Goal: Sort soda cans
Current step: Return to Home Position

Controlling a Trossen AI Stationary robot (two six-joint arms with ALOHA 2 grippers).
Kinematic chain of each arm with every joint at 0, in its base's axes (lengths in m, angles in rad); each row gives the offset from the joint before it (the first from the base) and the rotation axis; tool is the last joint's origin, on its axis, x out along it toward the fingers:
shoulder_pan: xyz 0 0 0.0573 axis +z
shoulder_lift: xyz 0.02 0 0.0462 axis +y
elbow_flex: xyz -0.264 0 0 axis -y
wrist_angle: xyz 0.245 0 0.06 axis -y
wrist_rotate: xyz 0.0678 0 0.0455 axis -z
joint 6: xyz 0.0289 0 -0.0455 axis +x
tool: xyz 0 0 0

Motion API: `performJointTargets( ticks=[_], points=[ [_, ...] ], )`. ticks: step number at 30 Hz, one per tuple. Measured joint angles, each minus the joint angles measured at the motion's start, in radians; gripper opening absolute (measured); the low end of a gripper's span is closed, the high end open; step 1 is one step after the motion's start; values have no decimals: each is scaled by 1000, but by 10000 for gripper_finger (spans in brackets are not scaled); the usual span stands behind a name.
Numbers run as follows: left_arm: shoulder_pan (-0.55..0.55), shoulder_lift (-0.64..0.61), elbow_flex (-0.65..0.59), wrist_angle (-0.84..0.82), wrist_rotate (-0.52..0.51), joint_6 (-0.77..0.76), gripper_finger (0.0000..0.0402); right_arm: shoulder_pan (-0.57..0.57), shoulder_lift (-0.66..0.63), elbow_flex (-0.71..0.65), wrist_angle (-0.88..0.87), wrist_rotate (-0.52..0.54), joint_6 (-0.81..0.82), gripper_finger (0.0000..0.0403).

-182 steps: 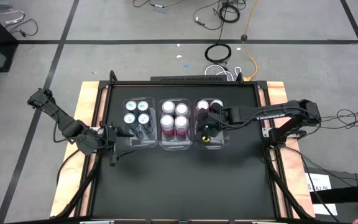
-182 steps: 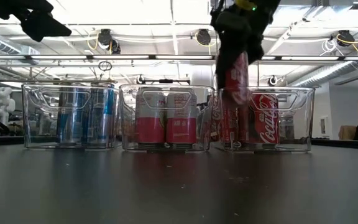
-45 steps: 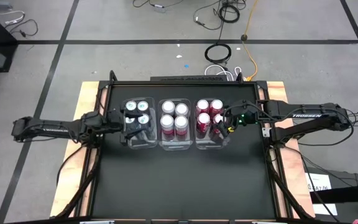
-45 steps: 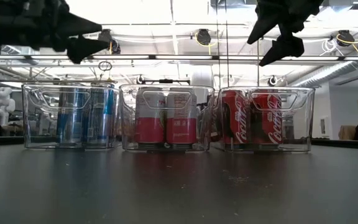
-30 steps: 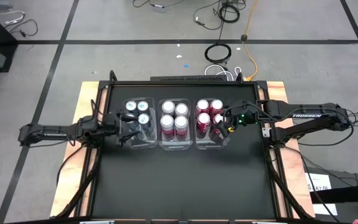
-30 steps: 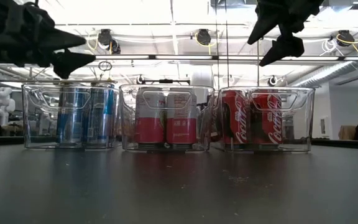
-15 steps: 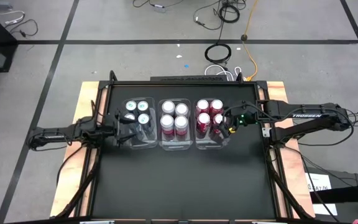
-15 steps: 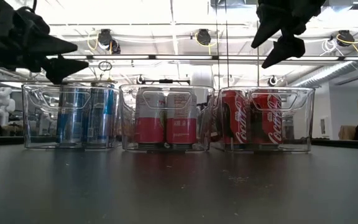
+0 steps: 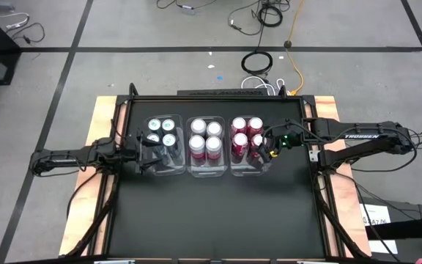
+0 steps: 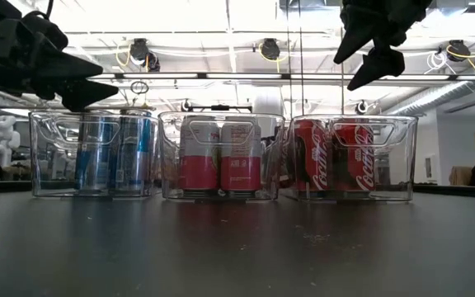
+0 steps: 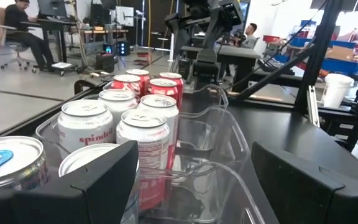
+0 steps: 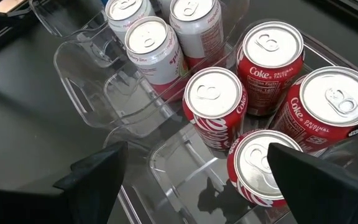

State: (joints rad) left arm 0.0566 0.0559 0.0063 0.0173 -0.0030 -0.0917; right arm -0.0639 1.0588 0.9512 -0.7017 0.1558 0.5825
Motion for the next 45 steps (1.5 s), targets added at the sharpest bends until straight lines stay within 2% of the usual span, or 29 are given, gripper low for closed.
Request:
performJointTargets(
  ticks=[6, 14, 22, 29, 38, 45],
  points=[
    [0, 0, 0, 2, 0, -4, 325, 0, 0, 0, 0, 33, -37, 377],
    [0, 1, -1, 2, -1, -5, 325, 0, -2, -26, 52, 44, -202, 377],
    [0, 1, -1, 3, -1, -5, 325, 60, -80, -330, 555, 47, -266, 377],
    [0, 1, -1, 3, -1, -5, 325, 98, -236, -587, 812, 52, -255, 377],
    [0, 1, -1, 3, -1, -5, 325, 99, -420, -921, 1260, 51, -295, 377],
    [0, 1, -1, 3, -1, -6, 325, 121, -470, -937, 1186, 63, -256, 377]
  ],
)
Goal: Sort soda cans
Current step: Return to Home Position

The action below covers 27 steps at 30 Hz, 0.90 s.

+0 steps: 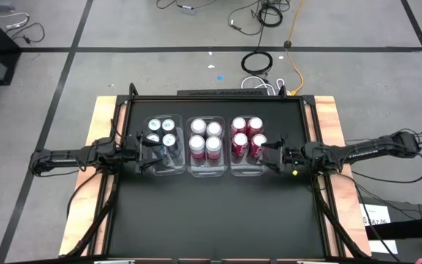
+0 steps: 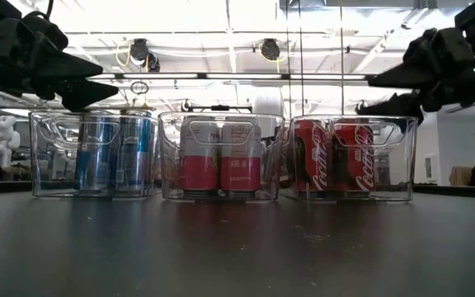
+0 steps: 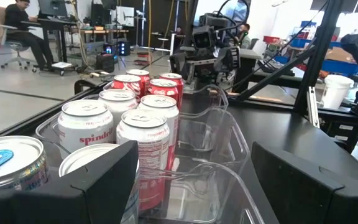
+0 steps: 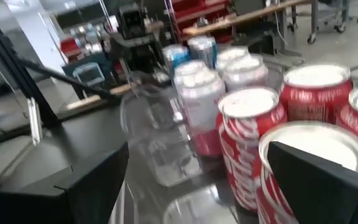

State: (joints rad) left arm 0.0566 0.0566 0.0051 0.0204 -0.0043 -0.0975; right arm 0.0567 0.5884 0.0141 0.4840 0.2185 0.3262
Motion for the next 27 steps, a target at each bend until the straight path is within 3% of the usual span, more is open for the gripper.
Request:
performJointTargets(
  ticks=[7, 11, 23, 27],
  points=[
    [0, 0, -1, 0, 0, 0, 325, 42, -19, -1, -144, 24, 75, 377],
    [0, 0, -1, 0, 0, 0, 325, 66, -75, -1, -148, 95, 45, 377],
    [0, 0, -1, 0, 0, 0, 325, 98, -459, 0, -387, 122, -57, 377],
    [0, 0, -1, 0, 0, 1, 325, 98, -586, 1, -416, 78, -119, 377]
  ],
)
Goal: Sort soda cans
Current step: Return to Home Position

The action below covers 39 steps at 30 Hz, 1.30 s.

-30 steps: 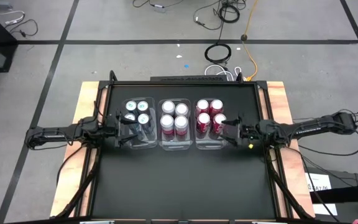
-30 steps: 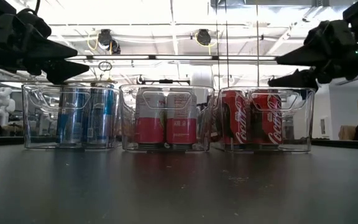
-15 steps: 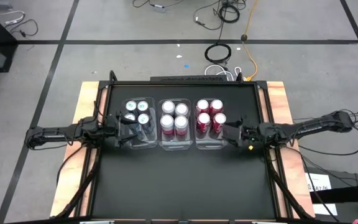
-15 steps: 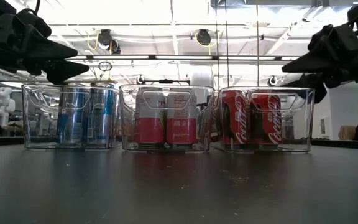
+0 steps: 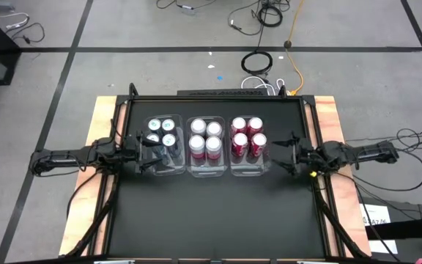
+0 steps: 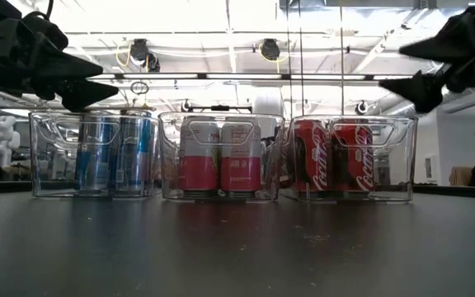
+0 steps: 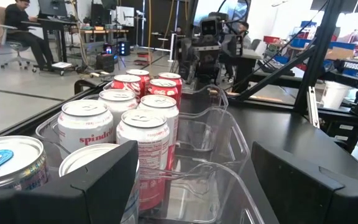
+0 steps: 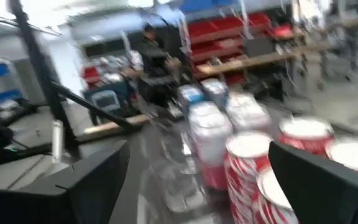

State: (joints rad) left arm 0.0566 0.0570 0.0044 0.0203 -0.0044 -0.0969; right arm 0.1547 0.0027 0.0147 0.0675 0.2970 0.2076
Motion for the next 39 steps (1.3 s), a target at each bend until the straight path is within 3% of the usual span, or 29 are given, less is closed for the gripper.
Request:
performJointTargets(
  ticks=[12, 39],
  points=[
    [0, 1, 0, 0, 0, 0, 325, -2, 22, 1, -8, -13, -89, 377],
    [0, 1, 0, 0, 0, 0, 325, -2, 25, 1, -8, -12, -86, 377]
  ],
)
